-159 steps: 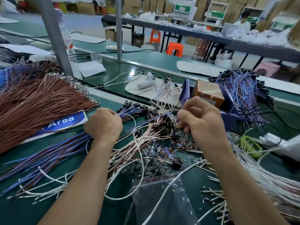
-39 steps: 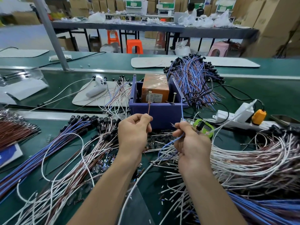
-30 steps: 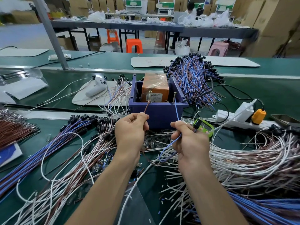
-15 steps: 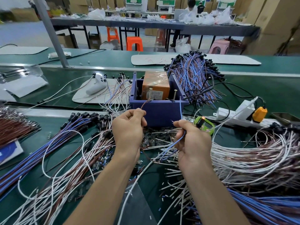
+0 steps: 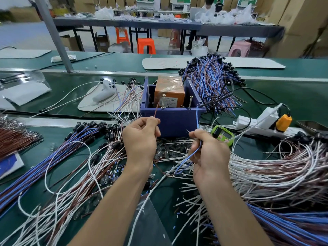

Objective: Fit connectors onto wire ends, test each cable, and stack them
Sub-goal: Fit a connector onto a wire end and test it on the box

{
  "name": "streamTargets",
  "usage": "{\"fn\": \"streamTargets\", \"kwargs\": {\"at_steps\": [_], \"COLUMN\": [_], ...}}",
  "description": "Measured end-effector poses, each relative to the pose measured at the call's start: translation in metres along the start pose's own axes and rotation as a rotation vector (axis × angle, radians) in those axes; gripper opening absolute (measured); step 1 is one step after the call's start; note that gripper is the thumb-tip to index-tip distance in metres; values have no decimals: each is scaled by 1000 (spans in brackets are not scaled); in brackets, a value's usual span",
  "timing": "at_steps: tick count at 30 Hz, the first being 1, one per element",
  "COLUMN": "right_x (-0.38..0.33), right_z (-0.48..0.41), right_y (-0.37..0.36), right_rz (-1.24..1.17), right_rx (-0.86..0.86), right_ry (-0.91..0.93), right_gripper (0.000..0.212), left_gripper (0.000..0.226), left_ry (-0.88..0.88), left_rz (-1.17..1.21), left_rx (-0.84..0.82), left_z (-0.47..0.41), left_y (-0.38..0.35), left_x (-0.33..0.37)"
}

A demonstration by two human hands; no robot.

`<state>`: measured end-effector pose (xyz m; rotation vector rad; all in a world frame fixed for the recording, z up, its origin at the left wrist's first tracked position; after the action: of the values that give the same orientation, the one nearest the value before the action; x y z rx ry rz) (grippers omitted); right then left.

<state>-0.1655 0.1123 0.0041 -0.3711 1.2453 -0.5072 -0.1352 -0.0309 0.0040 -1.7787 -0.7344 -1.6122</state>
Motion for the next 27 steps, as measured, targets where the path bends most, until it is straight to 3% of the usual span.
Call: {"fn": "streamTargets", "kwargs": {"at_steps": [14, 22, 27], "right_x": [-2, -2, 0], "right_z": [0, -6, -5], "right_y": [0, 2, 1], "right_rz": [49, 121, 136], "right_rx": [-29, -34, -59], "right_ry": [92, 96, 66], "right_gripper": [28, 17, 25], "left_gripper": [28, 29, 27], "left_ry": [-42, -42, -45], "left_rz": [-57, -75, -74], "left_rx": [-94, -93, -95], "left_z": [3, 3, 4], "left_y": [-6, -6, -5], "left_x": [-3, -2, -1]}}
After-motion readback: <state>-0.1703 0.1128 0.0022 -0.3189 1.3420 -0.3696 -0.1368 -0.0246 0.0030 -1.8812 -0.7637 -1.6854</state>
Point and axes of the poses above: each hand's wrist, its own z-axis away from the middle knuckle, its own y-axis out of the back of the hand, x = y × z, the point moved 2 cm from there along -z, towards the middle knuckle, and after that the axes turned 9 degrees about -z, right-handed, at the moved point
